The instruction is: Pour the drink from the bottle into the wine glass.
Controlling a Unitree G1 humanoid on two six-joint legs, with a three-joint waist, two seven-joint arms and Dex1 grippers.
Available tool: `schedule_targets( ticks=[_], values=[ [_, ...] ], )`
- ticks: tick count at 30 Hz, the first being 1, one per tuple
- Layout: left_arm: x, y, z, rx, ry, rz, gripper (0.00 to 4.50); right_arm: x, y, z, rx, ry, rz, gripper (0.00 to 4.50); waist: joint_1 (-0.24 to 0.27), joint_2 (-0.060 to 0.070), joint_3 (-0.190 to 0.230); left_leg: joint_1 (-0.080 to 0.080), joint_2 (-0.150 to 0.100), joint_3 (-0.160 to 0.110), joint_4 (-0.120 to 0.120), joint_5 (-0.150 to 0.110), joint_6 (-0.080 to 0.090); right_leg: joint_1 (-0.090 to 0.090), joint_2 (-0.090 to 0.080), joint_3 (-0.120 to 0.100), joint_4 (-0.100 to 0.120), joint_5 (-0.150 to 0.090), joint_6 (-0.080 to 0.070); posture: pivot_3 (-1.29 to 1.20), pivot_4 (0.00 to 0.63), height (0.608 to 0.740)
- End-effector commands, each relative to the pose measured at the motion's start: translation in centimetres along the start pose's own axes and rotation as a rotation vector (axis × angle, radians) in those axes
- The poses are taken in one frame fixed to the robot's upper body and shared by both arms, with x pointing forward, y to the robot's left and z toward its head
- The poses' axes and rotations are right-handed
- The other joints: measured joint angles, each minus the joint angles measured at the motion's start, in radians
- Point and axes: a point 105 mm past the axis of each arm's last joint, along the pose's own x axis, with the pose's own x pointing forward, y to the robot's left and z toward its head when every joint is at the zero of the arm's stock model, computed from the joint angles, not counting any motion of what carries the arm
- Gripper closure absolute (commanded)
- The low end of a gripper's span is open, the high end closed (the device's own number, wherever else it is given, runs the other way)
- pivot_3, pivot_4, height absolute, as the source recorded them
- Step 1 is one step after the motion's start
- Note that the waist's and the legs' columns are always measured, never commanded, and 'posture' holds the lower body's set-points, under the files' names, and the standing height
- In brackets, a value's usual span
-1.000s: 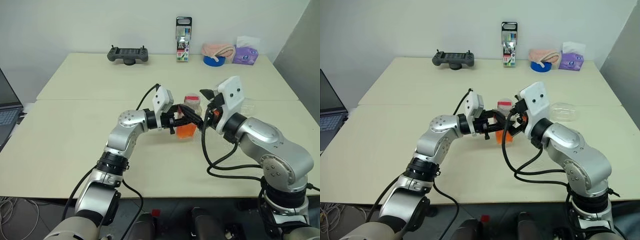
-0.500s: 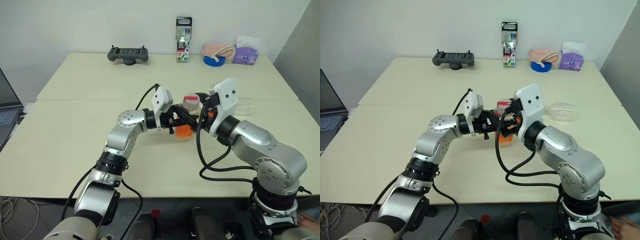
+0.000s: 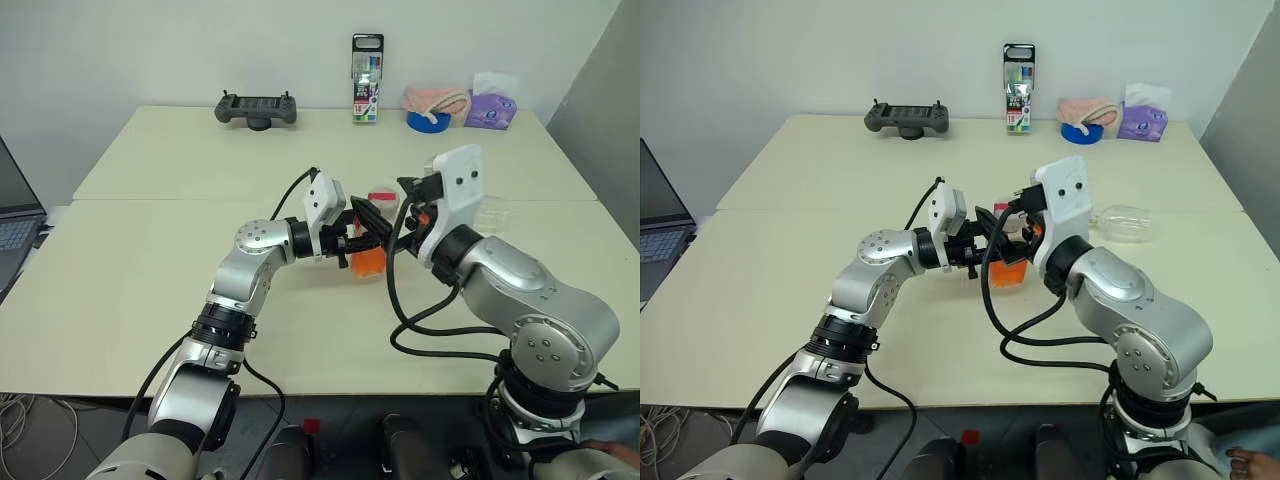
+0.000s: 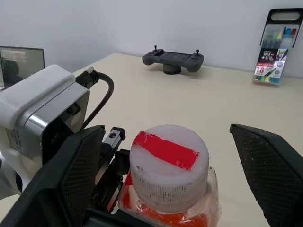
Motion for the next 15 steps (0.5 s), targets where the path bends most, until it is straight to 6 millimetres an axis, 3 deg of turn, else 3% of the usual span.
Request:
schedule_targets(
  ticks=[1, 2, 8, 14, 15],
  values=[
    [0.10, 0.08, 1.43, 0.054, -0.039, -0.002, 2.81, -0.39, -0.32, 0.94, -0.023, -0.037, -0.037, 0.38, 0.000, 0.000, 0.000, 0.000, 0.000, 0.000, 0.000, 0.000, 0.000, 0.000, 0.000, 0.000, 0.000, 0.000, 0.000, 0.00, 0.150, 0.740],
    [0.11, 0.11, 1.45, 0.054, -0.040, 0.000, 2.81, -0.36, -0.43, 0.83, -0.025, -0.030, -0.043, 0.55, 0.000, 0.000, 0.000, 0.000, 0.000, 0.000, 0.000, 0.000, 0.000, 0.000, 0.000, 0.000, 0.000, 0.000, 0.000, 0.00, 0.150, 0.740],
    [0.01, 0.13, 1.32, 0.053, -0.036, 0.000, 2.81, -0.18, -0.62, 1.03, -0.031, -0.035, -0.061, 2.61, 0.000, 0.000, 0.000, 0.000, 0.000, 0.000, 0.000, 0.000, 0.000, 0.000, 0.000, 0.000, 0.000, 0.000, 0.000, 0.00, 0.150, 0.740],
    [0.03, 0.19, 1.39, 0.053, -0.035, 0.003, 2.81, -0.15, -0.78, 1.40, -0.091, -0.039, -0.011, 2.67, 0.000, 0.000, 0.000, 0.000, 0.000, 0.000, 0.000, 0.000, 0.000, 0.000, 0.000, 0.000, 0.000, 0.000, 0.000, 0.00, 0.150, 0.740],
    [0.01, 0.16, 1.31, 0.050, -0.033, 0.001, 2.81, -0.41, -0.07, 1.70, -0.114, -0.049, 0.103, 2.67, 0.000, 0.000, 0.000, 0.000, 0.000, 0.000, 0.000, 0.000, 0.000, 0.000, 0.000, 0.000, 0.000, 0.000, 0.000, 0.00, 0.150, 0.740]
  ],
)
